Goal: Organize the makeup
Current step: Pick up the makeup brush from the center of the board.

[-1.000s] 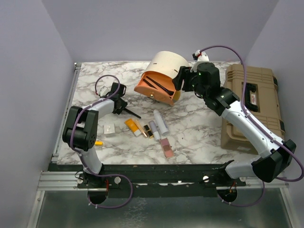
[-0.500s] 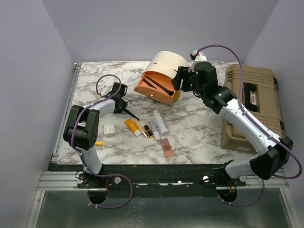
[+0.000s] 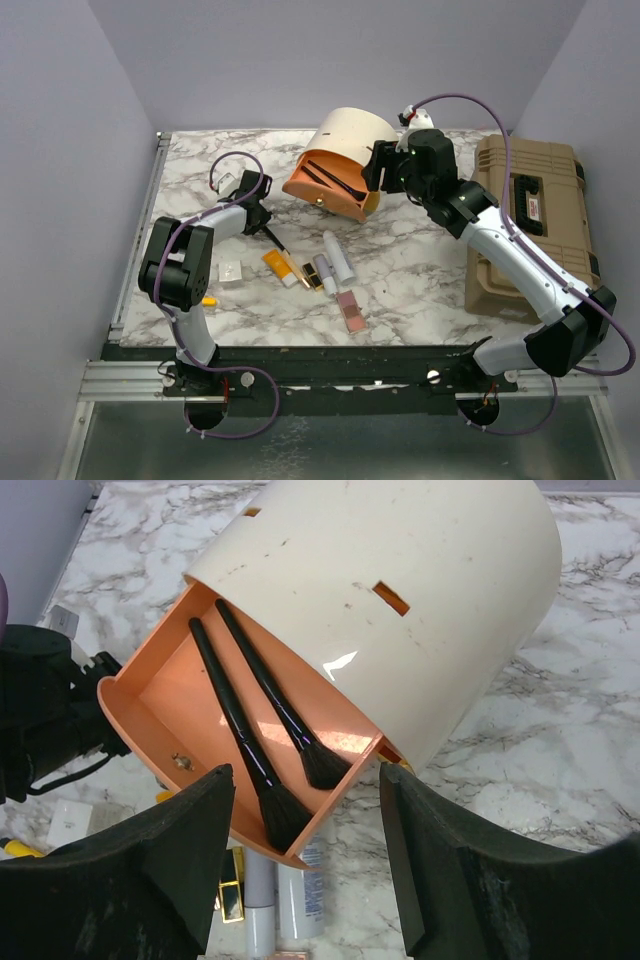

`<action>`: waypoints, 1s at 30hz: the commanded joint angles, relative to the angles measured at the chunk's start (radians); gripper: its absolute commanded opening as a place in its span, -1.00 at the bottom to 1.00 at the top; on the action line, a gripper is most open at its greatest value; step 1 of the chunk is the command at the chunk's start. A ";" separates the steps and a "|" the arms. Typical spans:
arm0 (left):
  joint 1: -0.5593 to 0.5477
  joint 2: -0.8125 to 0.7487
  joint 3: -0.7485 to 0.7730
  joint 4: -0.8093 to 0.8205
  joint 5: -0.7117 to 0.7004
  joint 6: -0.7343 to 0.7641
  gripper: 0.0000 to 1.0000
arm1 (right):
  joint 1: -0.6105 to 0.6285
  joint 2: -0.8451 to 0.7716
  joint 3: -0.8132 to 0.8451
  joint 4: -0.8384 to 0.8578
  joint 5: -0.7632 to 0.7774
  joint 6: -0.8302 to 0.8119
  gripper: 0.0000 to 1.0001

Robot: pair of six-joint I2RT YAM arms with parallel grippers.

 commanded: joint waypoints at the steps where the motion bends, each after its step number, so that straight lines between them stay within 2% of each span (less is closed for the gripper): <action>1: -0.002 0.039 -0.033 -0.053 -0.026 0.082 -0.45 | 0.003 0.017 0.045 -0.026 0.015 -0.013 0.32; 6: -0.002 0.031 -0.042 -0.037 -0.017 0.097 -0.35 | 0.003 0.019 0.046 -0.026 0.016 -0.013 0.32; 11: -0.002 0.074 -0.025 -0.020 0.035 0.126 -0.38 | 0.003 0.021 0.053 -0.028 0.010 -0.013 0.32; 24: 0.004 0.013 -0.083 -0.003 -0.022 0.113 -0.96 | 0.003 0.024 0.055 -0.031 0.017 -0.023 0.32; 30: 0.020 -0.039 -0.074 0.020 0.020 0.083 -1.00 | 0.002 0.030 0.060 -0.029 -0.021 -0.033 0.33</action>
